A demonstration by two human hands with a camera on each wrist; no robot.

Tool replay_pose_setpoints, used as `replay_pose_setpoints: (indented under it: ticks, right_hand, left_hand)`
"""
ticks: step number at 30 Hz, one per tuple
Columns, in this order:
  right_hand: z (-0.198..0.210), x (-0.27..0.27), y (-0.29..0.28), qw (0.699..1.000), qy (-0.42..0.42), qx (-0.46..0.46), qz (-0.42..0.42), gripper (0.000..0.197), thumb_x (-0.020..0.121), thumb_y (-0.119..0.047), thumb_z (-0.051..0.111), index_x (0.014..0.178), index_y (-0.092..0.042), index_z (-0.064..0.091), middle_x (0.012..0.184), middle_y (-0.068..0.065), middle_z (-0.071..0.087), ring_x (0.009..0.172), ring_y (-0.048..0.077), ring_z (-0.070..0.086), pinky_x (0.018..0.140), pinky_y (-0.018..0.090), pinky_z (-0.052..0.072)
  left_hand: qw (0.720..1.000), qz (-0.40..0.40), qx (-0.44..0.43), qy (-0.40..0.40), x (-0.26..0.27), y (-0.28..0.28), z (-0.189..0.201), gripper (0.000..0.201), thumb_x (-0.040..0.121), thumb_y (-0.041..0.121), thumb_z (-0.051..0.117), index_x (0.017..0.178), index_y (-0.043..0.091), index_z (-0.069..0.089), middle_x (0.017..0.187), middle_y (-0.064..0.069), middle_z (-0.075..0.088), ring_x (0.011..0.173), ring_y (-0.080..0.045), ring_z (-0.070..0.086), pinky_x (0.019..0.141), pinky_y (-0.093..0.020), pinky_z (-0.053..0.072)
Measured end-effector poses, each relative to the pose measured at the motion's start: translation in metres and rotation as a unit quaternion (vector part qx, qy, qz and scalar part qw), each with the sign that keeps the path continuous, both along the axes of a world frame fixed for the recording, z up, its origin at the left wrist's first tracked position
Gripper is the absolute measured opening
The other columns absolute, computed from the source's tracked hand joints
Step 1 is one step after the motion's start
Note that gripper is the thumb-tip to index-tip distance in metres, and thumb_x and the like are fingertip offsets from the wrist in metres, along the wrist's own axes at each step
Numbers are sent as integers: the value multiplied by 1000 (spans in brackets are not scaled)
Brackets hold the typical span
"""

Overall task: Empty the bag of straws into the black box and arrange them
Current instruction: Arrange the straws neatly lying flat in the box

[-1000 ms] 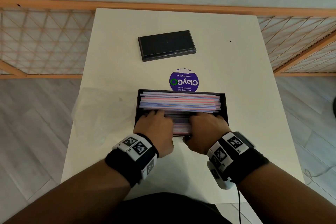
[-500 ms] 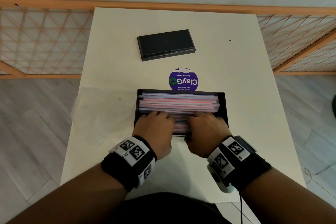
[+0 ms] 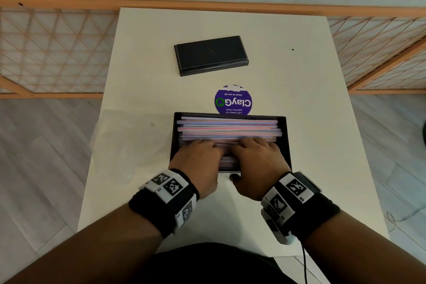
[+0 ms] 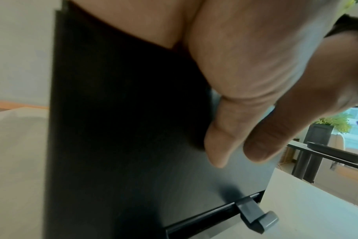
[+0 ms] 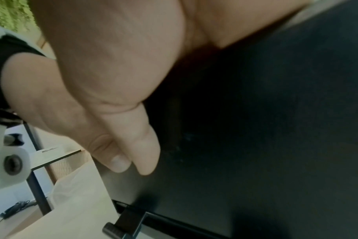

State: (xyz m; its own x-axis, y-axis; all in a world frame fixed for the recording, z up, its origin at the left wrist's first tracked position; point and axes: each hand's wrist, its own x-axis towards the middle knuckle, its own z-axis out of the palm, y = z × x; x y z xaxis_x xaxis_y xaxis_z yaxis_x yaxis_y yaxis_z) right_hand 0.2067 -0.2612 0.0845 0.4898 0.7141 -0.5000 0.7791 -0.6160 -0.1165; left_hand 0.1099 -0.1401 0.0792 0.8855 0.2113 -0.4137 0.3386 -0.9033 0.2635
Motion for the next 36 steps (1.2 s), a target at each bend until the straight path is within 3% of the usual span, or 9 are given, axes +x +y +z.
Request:
replay_pose_setpoints:
  ticks: [5, 12, 15, 19, 21, 23, 26, 29, 36]
  right_hand:
    - [-1, 0, 0, 1000, -6, -2, -10, 33, 76, -47, 58, 104, -29, 60, 110, -9, 65, 110, 24, 59, 101, 40, 39]
    - [0, 0, 0, 999, -5, -29, -18, 41, 77, -50, 60, 113, -29, 61, 124, -6, 55, 120, 25, 51, 102, 42, 37]
    - [2, 0, 0, 999, -11, -32, -12, 41, 77, -49, 60, 112, -28, 64, 126, -1, 49, 123, 27, 46, 102, 44, 39]
    - [11, -3, -2, 1000, -14, 1, -5, 37, 78, -47, 59, 110, -29, 61, 117, -4, 58, 115, 25, 54, 99, 41, 40]
    - [19, -5, -6, 999, -29, 32, -4, 34, 75, -45, 60, 105, -28, 61, 107, -6, 63, 104, 25, 59, 92, 39, 43]
    - [26, -6, -12, 997, -32, 65, -9, 29, 73, -43, 62, 96, -26, 63, 96, -5, 64, 93, 26, 61, 83, 37, 47]
    - [24, -7, -13, 1000, 18, 18, -5, 23, 81, -43, 59, 97, -26, 61, 104, -5, 63, 101, 25, 59, 84, 33, 50]
    - [9, -9, -12, 1000, 12, -20, 8, 28, 82, -45, 58, 104, -27, 59, 116, -5, 60, 114, 25, 55, 96, 37, 44]
    - [-4, -1, -12, 1000, 10, -12, -18, 36, 78, -47, 60, 108, -28, 62, 116, -7, 60, 114, 22, 56, 93, 36, 47]
  left_hand:
    - [999, 18, 35, 25, -2, -2, -1, 35, 86, 37, 62, 121, 27, 62, 126, 4, 58, 125, -23, 51, 104, -39, 42]
    - [997, 33, 41, 57, -3, -3, -1, 40, 86, 39, 64, 124, 25, 64, 136, -2, 40, 130, -27, 43, 106, -42, 42]
    - [998, 28, 45, 45, -3, -2, 2, 39, 87, 38, 64, 122, 23, 62, 133, -3, 40, 128, -27, 45, 102, -41, 45]
    - [998, 2, 44, -33, -9, -6, 14, 35, 82, 28, 70, 114, 21, 59, 117, -3, 53, 110, -26, 56, 91, -40, 49]
    - [997, -4, 25, -68, -15, -5, 19, 36, 66, 18, 81, 98, 18, 64, 98, -4, 60, 89, -28, 62, 74, -41, 56]
    - [996, -5, -12, -84, -18, -5, 19, 30, 67, 14, 82, 91, 17, 65, 90, -3, 64, 81, -28, 65, 67, -39, 57]
    - [999, -18, -19, -47, -18, -7, 13, 19, 90, 20, 65, 108, 21, 62, 110, 1, 63, 105, -23, 61, 86, -36, 52]
    - [999, -24, 13, -24, -15, -7, 2, 27, 93, 27, 60, 119, 24, 56, 124, 4, 54, 120, -20, 53, 96, -33, 45]
    - [1000, 15, 11, 6, -11, -4, -9, 34, 90, 31, 64, 122, 23, 57, 127, 2, 54, 121, -22, 53, 96, -37, 50]
